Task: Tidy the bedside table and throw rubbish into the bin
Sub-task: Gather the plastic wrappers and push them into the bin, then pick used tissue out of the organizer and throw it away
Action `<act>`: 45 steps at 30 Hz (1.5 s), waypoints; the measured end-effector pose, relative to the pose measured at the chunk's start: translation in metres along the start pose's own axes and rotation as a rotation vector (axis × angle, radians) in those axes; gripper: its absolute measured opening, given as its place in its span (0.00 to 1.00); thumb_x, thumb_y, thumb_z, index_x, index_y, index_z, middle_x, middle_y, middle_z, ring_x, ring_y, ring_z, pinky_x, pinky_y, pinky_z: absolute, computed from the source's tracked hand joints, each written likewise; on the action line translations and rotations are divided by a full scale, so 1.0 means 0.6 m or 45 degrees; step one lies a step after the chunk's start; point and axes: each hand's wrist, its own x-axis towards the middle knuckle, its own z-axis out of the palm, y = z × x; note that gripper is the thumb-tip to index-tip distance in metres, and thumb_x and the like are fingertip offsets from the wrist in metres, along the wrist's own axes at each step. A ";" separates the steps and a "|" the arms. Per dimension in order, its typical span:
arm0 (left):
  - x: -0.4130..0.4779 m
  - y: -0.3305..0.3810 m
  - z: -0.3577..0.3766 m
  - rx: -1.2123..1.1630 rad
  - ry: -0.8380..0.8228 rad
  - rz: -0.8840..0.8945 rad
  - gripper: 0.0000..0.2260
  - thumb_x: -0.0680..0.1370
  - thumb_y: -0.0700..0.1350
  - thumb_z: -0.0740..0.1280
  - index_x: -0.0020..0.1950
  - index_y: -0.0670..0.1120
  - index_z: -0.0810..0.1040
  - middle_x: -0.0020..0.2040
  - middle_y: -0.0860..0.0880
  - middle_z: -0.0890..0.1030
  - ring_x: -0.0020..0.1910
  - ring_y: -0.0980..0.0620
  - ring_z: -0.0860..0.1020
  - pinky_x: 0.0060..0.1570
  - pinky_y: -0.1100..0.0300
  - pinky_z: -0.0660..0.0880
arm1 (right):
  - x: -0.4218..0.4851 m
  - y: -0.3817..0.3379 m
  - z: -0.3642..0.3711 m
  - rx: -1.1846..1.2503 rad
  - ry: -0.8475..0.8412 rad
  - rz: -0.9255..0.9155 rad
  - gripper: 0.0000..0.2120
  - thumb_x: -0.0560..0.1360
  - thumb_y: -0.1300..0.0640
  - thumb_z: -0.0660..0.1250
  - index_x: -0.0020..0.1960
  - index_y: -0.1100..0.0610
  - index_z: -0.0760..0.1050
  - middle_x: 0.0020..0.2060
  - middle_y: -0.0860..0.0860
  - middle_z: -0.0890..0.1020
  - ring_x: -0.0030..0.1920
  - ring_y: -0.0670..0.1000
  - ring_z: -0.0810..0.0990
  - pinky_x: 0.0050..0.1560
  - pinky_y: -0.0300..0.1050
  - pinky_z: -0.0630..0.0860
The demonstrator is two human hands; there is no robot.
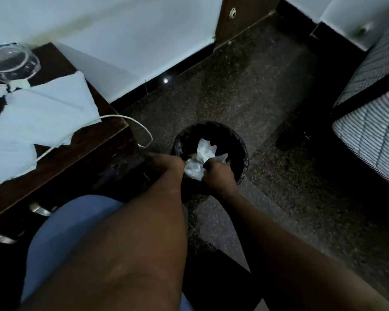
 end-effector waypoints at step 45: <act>-0.158 -0.148 -0.750 -0.104 0.383 1.094 0.11 0.70 0.42 0.64 0.46 0.51 0.83 0.42 0.55 0.85 0.42 0.53 0.84 0.49 0.49 0.82 | -0.275 -0.651 -0.014 0.354 0.063 -1.026 0.09 0.66 0.49 0.66 0.44 0.47 0.82 0.44 0.49 0.87 0.49 0.52 0.85 0.51 0.47 0.81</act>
